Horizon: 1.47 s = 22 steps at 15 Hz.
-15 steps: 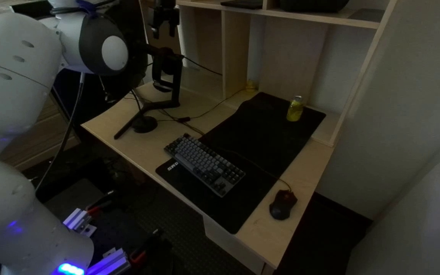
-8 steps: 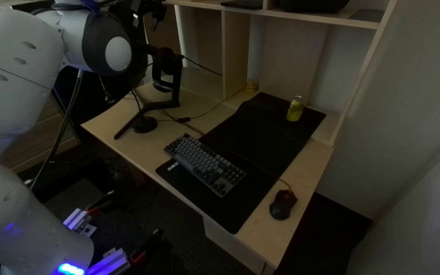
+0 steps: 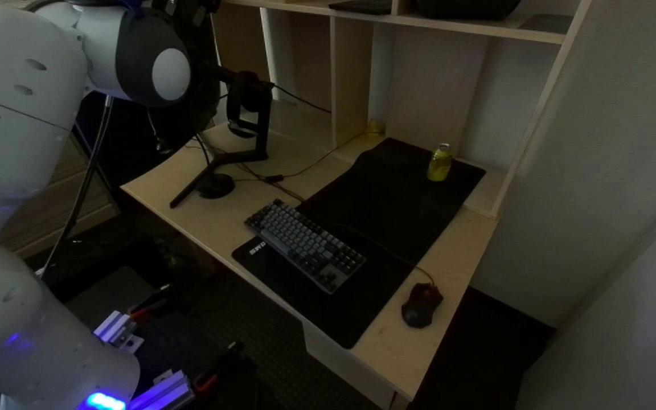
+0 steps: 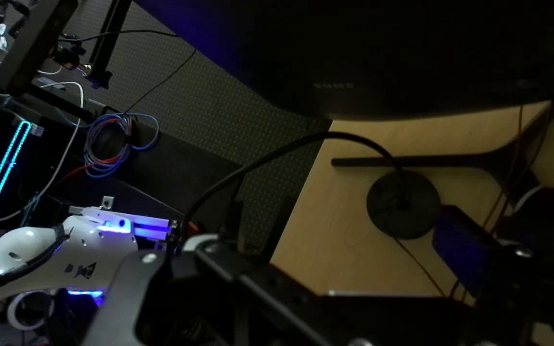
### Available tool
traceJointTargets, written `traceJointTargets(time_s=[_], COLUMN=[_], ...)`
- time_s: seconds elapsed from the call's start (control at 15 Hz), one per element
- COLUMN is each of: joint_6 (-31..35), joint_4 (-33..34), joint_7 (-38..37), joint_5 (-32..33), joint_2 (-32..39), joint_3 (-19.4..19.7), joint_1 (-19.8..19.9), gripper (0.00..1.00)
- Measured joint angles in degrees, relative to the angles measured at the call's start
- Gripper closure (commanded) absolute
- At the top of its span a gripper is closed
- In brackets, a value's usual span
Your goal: Hang the headphones behind the computer then move the lamp to the right
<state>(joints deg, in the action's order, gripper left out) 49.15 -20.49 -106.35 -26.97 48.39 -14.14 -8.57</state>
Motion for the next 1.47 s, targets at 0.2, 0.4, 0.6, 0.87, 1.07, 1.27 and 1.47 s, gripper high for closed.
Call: traceJointTargets(time_s=[0.2, 0.4, 0.6, 0.87, 1.07, 1.27, 1.47], joint_6=[0.06, 0.24, 0.36, 0.41, 1.27, 8.91, 16.51], joint_4=[-0.38, -0.25, -0.43, -0.91, -0.82, -0.82, -0.82], joint_7=[-6.13, -14.77, -22.97, -23.38, -23.27, -27.98, -34.23], joint_5=[4.08, 8.12, 12.11, 12.29, 12.09, 8.43, 7.86], joint_2=[0.24, -0.40, -2.21, -2.66, -2.63, -2.60, -2.60], joint_3=[2.17, 3.71, 5.38, 5.46, 5.44, 4.65, 4.51], joint_1=[-3.39, -9.59, -14.23, -14.50, -14.26, -13.07, -12.26], gripper=[0.00, 0.00, 0.00, 0.00, 0.00, 0.00, 0.00])
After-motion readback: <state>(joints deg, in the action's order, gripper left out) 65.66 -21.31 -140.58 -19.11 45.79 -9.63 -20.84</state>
